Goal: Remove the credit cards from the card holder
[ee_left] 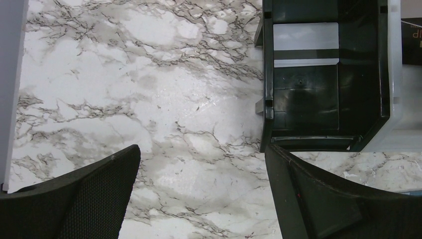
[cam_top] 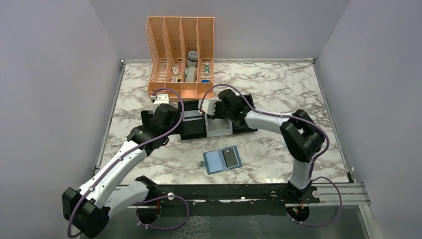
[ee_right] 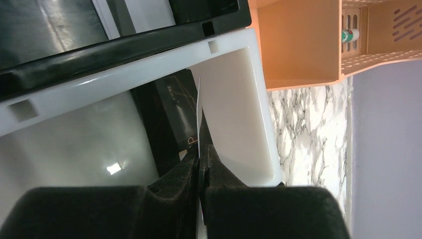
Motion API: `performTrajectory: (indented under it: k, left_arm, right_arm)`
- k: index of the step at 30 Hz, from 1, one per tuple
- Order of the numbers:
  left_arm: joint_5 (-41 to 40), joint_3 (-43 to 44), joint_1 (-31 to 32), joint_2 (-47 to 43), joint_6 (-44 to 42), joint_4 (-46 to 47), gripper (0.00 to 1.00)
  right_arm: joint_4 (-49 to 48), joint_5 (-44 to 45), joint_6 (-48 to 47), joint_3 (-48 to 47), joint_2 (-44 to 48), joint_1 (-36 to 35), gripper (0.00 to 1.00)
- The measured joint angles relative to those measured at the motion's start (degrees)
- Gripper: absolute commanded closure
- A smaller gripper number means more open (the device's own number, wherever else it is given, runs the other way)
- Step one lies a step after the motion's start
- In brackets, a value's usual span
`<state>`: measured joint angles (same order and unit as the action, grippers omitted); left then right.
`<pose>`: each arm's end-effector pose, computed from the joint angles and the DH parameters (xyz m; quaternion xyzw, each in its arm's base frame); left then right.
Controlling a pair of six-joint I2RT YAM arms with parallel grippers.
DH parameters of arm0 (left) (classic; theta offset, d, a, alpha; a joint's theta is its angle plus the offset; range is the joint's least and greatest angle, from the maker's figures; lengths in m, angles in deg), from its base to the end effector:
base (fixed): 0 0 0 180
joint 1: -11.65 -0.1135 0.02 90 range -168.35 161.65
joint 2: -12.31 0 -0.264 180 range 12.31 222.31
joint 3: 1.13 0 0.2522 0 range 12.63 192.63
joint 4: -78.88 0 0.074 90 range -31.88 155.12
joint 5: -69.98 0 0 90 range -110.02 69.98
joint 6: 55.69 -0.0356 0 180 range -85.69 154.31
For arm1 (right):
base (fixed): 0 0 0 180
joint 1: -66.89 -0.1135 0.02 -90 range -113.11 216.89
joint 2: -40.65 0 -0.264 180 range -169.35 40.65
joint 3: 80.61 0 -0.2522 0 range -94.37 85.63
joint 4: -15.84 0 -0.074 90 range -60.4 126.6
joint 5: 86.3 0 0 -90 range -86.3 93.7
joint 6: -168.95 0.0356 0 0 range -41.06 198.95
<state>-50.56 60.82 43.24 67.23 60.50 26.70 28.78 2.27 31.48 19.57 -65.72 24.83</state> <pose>0.1734 -0.0854 0.2862 -0.0583 0.8955 0.0354 0.4398 0.2998 0.2717 0.1844 -0.6406 0.6383 -0.0089 0.4267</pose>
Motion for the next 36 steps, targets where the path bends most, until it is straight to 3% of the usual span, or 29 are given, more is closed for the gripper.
performTrajectory:
  k: [10,15,28,36]
  left_arm:
    - [0.0,0.0,-0.2,0.0,0.0,0.0,0.01]
    - [0.0,0.0,-0.2,0.0,0.0,0.0,0.01]
    - [0.0,0.0,-0.5,1.0,0.0,0.2,0.01]
    - [0.0,0.0,-0.5,1.1,-0.1,0.2,0.01]
  right_arm:
    - [-1.0,2.2,-3.2,-2.2,-5.6,-0.6,0.95]
    - [-1.7,3.0,-4.3,-2.2,-6.3,-0.8,0.74]
    - [-0.3,3.0,-3.8,-2.2,-6.2,-1.0,0.59]
    - [0.4,2.1,-2.3,-2.2,-5.5,-1.0,0.56]
